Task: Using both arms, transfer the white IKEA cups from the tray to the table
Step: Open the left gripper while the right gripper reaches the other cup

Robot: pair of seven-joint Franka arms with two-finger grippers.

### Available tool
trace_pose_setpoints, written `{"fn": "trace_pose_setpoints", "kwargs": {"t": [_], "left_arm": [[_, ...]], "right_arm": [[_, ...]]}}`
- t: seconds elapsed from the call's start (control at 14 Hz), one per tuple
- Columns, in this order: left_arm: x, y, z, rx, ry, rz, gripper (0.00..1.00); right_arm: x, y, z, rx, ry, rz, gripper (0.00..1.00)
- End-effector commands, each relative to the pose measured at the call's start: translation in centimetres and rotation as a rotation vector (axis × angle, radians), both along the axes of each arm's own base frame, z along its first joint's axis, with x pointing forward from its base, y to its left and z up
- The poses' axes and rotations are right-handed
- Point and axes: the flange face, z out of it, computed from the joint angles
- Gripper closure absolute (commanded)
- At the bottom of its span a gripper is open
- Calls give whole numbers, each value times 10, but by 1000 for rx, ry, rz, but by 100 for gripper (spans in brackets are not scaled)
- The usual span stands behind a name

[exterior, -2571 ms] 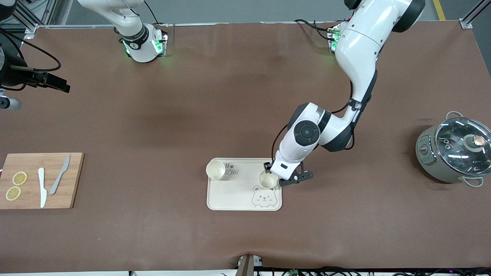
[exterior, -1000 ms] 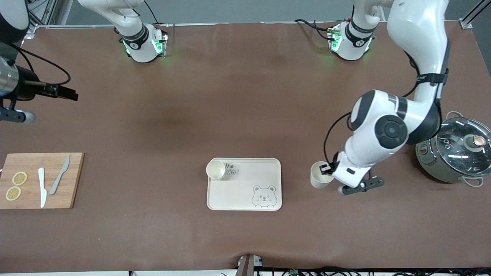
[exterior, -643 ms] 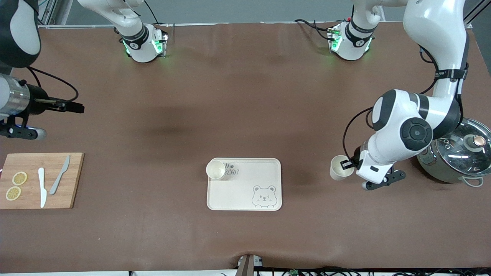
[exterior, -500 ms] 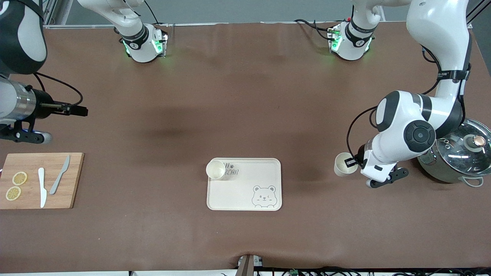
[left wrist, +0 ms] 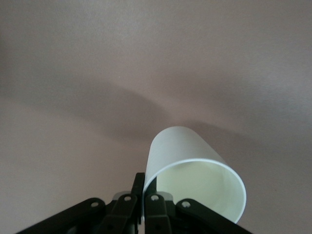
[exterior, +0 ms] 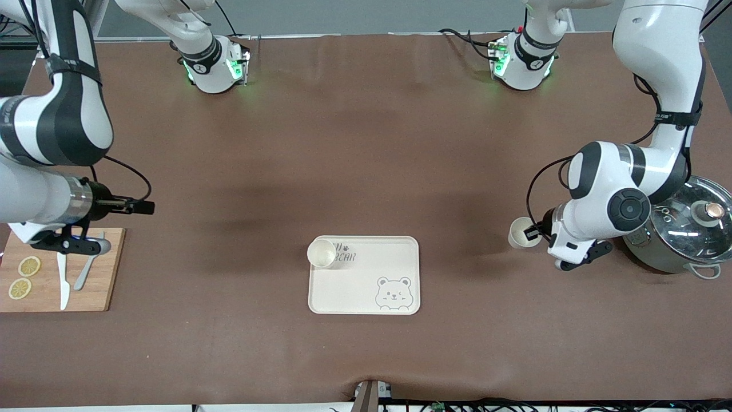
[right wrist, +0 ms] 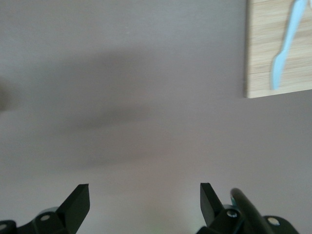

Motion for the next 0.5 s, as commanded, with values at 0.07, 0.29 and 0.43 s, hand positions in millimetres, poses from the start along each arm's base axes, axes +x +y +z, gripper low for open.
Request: {"fn": "trace_pose_setpoints", "kwargs": {"t": [0.07,0.29,0.43], "left_arm": [[-15,48,-13,-9,-43,-44,100],[-12,57,-25,-16,-57,-38,100],[-14,54,-29,-20,-50,-40,100]], "right_arm": [[9,57,-31,25,-8,-128,0],[14,141,-62,-2,-57,-272,0],[12,187,-81,-18,-78,-330,0]]}}
